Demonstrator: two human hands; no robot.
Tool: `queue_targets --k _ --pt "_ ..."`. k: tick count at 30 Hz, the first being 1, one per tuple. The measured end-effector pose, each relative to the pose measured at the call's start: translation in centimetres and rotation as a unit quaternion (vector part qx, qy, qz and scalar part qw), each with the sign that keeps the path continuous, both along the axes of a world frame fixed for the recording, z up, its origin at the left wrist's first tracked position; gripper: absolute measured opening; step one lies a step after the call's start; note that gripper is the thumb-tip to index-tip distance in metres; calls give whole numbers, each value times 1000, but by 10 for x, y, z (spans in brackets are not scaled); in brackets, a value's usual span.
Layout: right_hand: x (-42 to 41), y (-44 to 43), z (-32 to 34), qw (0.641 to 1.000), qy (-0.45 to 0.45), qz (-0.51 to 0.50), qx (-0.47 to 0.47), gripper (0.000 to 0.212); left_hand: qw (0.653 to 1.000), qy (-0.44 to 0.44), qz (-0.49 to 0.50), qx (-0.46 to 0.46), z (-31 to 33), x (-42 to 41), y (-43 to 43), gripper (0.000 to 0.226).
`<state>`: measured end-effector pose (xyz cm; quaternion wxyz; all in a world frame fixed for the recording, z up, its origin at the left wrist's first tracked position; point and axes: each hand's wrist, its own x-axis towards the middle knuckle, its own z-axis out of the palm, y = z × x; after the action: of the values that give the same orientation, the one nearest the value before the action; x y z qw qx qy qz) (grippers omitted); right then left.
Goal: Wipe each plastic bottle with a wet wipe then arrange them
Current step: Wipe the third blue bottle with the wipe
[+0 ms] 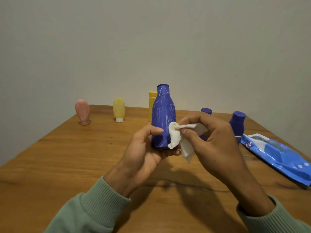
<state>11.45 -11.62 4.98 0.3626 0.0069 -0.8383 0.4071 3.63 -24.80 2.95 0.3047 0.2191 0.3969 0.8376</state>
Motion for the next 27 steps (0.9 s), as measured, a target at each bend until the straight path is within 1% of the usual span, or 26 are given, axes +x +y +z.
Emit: queue_targets --k 3,6,10,12,16,20,23,27 --pt "0 -2 -5 1000 -2 26 -6 18 999 -24 -12 19 -5 2 -1 53" --pt "-1 -3 -10 1000 6 27 1 18 1000 -30 -8 3 -10 -3 0 60" --pt "-3 -3 -15 998 38 16 37 21 998 -60 11 -21 -14 -6 3 57" --pt "-3 -2 -17 996 47 20 69 24 996 -81 14 -18 -13 -6 4 53" --pt "-1 -2 -18 991 24 34 124 28 990 -142 7 12 -11 -4 5 50" --pt "2 -2 -16 986 11 22 164 29 989 -145 10 -3 -14 -4 6 50" --pt "6 -3 -13 982 -4 15 187 26 987 -160 13 6 -13 -2 6 52" --pt "9 -12 -13 979 -35 38 199 28 988 -153 -1 6 -13 2 2 58"
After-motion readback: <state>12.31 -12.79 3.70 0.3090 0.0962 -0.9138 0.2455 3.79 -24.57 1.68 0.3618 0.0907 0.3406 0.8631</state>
